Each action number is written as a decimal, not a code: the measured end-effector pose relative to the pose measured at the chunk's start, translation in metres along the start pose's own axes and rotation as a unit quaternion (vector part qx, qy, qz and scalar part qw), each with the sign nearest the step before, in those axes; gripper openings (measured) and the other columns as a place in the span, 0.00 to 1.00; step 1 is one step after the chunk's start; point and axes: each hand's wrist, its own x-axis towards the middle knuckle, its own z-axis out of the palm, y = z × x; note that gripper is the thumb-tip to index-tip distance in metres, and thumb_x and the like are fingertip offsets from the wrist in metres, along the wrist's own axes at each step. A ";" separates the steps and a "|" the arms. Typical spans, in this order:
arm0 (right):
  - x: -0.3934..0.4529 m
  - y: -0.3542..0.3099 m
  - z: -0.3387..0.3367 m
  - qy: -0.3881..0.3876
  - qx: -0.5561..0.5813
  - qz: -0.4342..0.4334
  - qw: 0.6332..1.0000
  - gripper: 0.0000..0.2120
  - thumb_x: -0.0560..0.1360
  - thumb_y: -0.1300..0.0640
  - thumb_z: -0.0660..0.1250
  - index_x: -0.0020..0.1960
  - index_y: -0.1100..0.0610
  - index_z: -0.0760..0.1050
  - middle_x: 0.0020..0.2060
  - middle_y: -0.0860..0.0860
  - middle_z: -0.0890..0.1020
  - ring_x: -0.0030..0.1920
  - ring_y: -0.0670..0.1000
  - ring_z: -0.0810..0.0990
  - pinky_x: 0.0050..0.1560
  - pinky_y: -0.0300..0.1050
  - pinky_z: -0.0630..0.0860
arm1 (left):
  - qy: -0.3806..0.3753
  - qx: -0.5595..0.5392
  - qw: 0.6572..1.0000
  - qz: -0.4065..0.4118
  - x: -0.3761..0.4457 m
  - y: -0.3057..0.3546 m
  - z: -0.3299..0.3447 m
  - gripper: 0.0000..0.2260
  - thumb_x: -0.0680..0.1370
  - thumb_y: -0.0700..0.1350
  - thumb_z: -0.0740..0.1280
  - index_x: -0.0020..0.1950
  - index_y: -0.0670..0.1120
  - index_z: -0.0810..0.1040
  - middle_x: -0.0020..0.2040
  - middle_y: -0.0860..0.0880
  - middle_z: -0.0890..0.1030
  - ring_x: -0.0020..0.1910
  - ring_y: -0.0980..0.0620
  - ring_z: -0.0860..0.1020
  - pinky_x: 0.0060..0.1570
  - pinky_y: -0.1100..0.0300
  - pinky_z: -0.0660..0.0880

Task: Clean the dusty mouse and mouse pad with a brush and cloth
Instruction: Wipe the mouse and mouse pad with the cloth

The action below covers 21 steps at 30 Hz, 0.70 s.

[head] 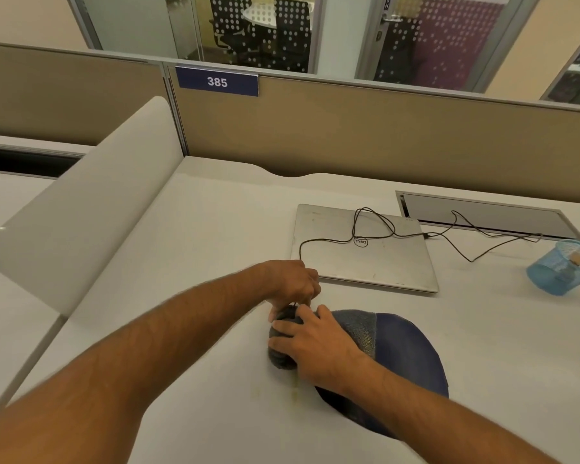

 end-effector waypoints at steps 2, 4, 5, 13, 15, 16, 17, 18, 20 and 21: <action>-0.006 -0.002 0.003 -0.003 -0.020 -0.026 0.999 0.20 0.74 0.52 0.68 0.65 0.49 0.71 0.69 0.52 0.72 0.61 0.60 0.68 0.53 0.60 0.68 | -0.007 0.013 1.000 0.007 0.000 0.001 -0.001 0.26 0.71 0.54 0.77 0.68 0.56 0.77 0.63 0.54 0.74 0.70 0.51 0.63 0.64 0.52 0.68; -0.016 -0.006 0.010 -0.016 -0.042 -0.059 0.997 0.19 0.73 0.52 0.69 0.64 0.50 0.73 0.68 0.53 0.72 0.62 0.61 0.69 0.53 0.63 0.70 | -0.003 0.025 1.000 0.012 0.000 0.002 -0.002 0.29 0.71 0.57 0.77 0.71 0.57 0.74 0.64 0.54 0.74 0.71 0.50 0.62 0.64 0.52 0.68; -0.021 -0.008 0.014 -0.025 -0.051 -0.077 0.995 0.19 0.73 0.52 0.69 0.63 0.51 0.73 0.68 0.53 0.72 0.62 0.62 0.68 0.53 0.64 0.70 | -0.001 0.034 0.999 0.014 0.001 0.003 -0.001 0.30 0.71 0.57 0.76 0.72 0.57 0.73 0.65 0.55 0.73 0.72 0.50 0.61 0.65 0.52 0.67; -0.028 -0.003 0.015 -0.012 -0.044 -0.098 0.994 0.22 0.73 0.51 0.70 0.65 0.48 0.70 0.71 0.51 0.69 0.65 0.62 0.67 0.55 0.61 0.71 | 0.023 0.074 0.997 0.014 -0.002 0.001 0.012 0.31 0.73 0.57 0.74 0.74 0.56 0.69 0.70 0.55 0.71 0.75 0.47 0.58 0.71 0.48 0.60; -0.029 -0.003 0.018 -0.009 -0.027 -0.094 0.995 0.23 0.73 0.52 0.71 0.66 0.47 0.69 0.71 0.50 0.69 0.66 0.62 0.67 0.56 0.60 0.71 | 0.027 0.083 0.996 0.015 -0.003 0.002 0.016 0.32 0.74 0.56 0.74 0.75 0.55 0.67 0.71 0.53 0.71 0.75 0.47 0.59 0.71 0.47 0.60; -0.030 -0.003 0.020 -0.008 -0.020 -0.092 0.996 0.24 0.73 0.52 0.71 0.67 0.47 0.68 0.72 0.50 0.68 0.66 0.62 0.66 0.57 0.59 0.71 | 0.030 0.088 0.995 0.021 -0.003 0.003 0.016 0.33 0.73 0.56 0.74 0.75 0.55 0.67 0.71 0.53 0.71 0.74 0.47 0.60 0.71 0.47 0.61; -0.031 -0.003 0.021 -0.006 -0.015 -0.088 0.996 0.24 0.73 0.52 0.71 0.67 0.47 0.68 0.72 0.50 0.68 0.66 0.62 0.66 0.57 0.59 0.71 | 0.034 0.091 0.995 0.028 -0.002 0.004 0.015 0.33 0.73 0.57 0.75 0.75 0.55 0.67 0.70 0.53 0.71 0.73 0.47 0.61 0.71 0.47 0.61; -0.032 -0.003 0.022 -0.003 -0.013 -0.083 0.996 0.24 0.73 0.52 0.71 0.67 0.47 0.68 0.72 0.50 0.68 0.66 0.62 0.66 0.58 0.59 0.71 | 0.040 0.091 0.994 0.037 -0.001 0.005 0.014 0.33 0.72 0.57 0.75 0.74 0.55 0.67 0.70 0.53 0.71 0.73 0.48 0.62 0.71 0.47 0.61; -0.031 -0.004 0.022 0.004 -0.010 -0.073 0.997 0.24 0.73 0.53 0.71 0.67 0.47 0.69 0.72 0.50 0.69 0.66 0.62 0.67 0.58 0.59 0.72 | 0.051 0.087 0.994 0.051 0.000 0.007 0.013 0.32 0.72 0.57 0.76 0.73 0.56 0.68 0.70 0.55 0.71 0.72 0.49 0.62 0.71 0.48 0.61; -0.031 -0.005 0.023 0.009 -0.003 -0.067 0.998 0.24 0.73 0.53 0.71 0.67 0.47 0.68 0.72 0.51 0.68 0.65 0.62 0.67 0.59 0.59 0.71 | 0.052 0.086 0.993 0.058 0.001 0.007 0.012 0.32 0.72 0.57 0.76 0.73 0.57 0.68 0.70 0.56 0.71 0.72 0.49 0.62 0.71 0.49 0.61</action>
